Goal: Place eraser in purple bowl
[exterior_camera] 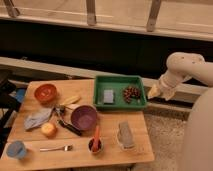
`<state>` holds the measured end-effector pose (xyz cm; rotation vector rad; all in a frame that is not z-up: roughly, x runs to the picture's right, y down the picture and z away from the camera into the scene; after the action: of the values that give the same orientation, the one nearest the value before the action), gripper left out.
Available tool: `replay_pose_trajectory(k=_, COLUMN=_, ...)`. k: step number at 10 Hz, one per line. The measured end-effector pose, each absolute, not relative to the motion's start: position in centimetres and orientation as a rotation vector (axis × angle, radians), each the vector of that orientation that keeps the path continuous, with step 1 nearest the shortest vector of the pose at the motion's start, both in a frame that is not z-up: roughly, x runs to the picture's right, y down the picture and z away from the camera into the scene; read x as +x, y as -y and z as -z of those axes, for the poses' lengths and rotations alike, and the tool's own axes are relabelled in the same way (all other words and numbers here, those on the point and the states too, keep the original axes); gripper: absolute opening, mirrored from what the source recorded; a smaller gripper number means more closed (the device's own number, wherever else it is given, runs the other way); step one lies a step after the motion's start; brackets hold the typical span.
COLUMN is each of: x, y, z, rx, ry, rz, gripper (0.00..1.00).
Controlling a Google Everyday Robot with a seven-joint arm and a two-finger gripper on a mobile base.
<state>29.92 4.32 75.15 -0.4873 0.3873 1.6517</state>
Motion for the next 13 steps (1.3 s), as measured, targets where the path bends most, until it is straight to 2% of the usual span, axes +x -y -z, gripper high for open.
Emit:
replay_pose_trajectory(k=6, x=28.5, y=-5.4, z=-74.8, rx=-0.493, ry=-0.394, rz=-1.598, gripper=0.65)
replay_pose_trajectory(k=13, x=20.1, y=-10.3, z=-70.5, rx=-0.599, ry=-0.317, rz=-1.348, gripper=0.65)
